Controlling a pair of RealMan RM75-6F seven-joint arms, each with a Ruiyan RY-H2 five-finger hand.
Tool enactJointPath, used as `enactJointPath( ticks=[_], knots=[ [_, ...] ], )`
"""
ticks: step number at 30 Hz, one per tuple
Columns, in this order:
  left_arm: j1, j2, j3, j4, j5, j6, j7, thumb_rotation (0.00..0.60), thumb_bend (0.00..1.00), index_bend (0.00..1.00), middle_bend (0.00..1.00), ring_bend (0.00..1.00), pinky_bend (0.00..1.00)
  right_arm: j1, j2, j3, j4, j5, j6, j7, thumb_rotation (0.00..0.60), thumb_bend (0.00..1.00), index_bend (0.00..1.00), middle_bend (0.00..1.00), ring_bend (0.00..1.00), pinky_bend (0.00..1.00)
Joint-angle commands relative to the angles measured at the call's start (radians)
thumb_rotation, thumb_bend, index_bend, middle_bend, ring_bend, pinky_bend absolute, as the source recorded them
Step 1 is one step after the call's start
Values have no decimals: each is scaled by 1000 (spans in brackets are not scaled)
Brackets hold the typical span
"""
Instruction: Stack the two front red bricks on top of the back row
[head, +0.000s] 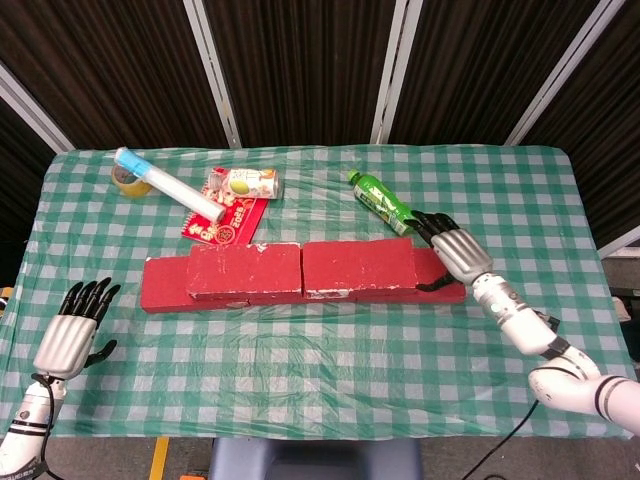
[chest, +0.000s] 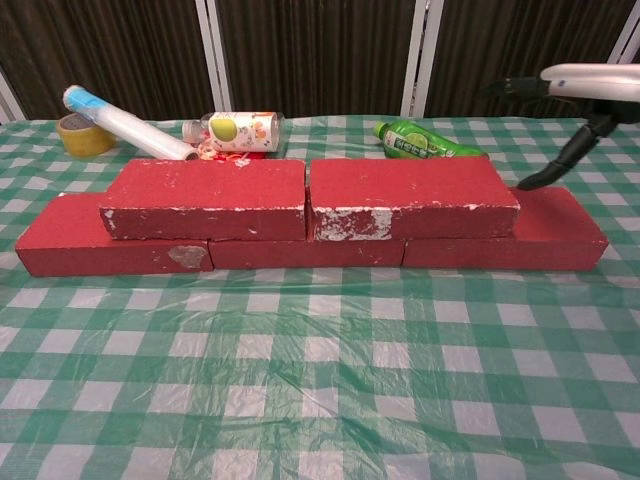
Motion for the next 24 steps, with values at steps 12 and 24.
enactJointPath(
  ticks=[12,24],
  knots=[
    [-5,-8,-1,7,-5,-13,4,600,261,0,0,0,22,-53,-18,-77,106,-46,-24,51,587,114,369,0,0,0],
    [-3,-4,-2,6,-10,-14,-2,600,260,0,0,0,22,-15,-61,-70,88,-55,-75,39,584,114,362,0,0,0]
  ],
)
